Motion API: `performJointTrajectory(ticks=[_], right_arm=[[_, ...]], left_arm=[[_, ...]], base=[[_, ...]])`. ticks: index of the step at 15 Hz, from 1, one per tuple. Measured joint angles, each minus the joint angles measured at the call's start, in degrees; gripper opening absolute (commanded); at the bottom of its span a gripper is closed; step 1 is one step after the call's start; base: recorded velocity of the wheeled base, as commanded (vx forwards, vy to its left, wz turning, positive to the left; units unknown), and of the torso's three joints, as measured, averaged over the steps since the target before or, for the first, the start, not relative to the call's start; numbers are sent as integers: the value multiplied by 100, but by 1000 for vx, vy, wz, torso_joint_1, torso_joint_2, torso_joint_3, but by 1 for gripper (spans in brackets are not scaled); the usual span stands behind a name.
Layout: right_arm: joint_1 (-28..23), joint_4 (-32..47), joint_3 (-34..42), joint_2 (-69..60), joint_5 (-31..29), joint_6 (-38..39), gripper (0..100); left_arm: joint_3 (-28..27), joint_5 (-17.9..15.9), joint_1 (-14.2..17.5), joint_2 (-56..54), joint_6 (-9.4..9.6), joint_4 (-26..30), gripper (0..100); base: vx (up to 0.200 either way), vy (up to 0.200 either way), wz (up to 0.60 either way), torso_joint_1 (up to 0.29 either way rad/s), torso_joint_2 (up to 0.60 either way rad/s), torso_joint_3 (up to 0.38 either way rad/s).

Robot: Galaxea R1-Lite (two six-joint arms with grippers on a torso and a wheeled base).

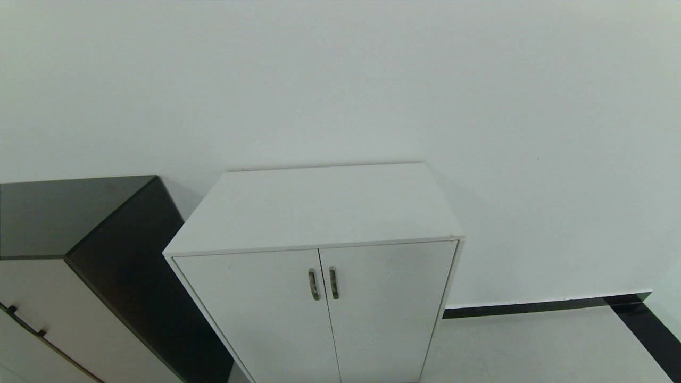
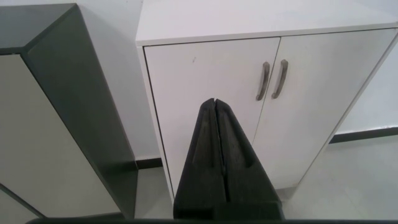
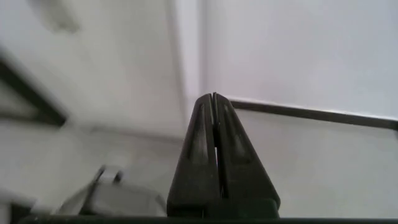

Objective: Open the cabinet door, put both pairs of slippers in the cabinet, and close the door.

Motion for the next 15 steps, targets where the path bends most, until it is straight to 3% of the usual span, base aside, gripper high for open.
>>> performJointTrajectory(ticks=[7, 10, 15], right_arm=[[-391, 6, -13, -427, -71, 16, 0], [-855, 5, -13, -510, -50, -6, 0], [-903, 5, -10, -953, -66, 145, 0]], left_arm=[[0, 2, 0, 0, 0, 0, 0], [0, 4, 0, 0, 0, 0, 0], [0, 20, 0, 0, -9, 0, 0]], base=[[0, 0, 0, 0, 0, 0], [0, 0, 0, 0, 0, 0], [0, 0, 0, 0, 0, 0]])
